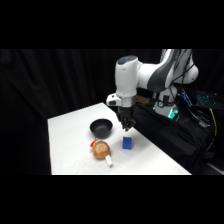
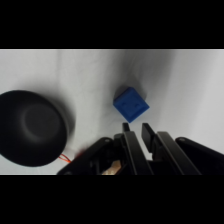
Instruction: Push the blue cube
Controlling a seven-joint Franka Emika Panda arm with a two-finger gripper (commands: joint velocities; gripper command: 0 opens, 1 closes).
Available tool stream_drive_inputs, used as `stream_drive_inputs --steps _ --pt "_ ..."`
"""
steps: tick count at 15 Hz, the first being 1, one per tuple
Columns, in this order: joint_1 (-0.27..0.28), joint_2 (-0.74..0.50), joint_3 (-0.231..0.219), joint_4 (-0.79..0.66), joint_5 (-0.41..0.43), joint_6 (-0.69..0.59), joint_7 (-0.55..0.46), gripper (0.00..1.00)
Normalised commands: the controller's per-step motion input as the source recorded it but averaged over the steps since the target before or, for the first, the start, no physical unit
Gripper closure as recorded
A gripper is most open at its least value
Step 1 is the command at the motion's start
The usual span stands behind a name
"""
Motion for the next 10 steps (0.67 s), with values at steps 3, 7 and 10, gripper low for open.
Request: stream_drive_inputs --steps 3,7,10 --pt "-0.014 -0.20 0.007 0.18 0.127 -0.39 -0.15 0.25" --pt "-0.011 -0.17 0.006 0.22 0.114 -0.39 -0.11 0.00" --pt "0.004 -0.07 0.026 0.23 0.030 -0.29 0.03 0.00"
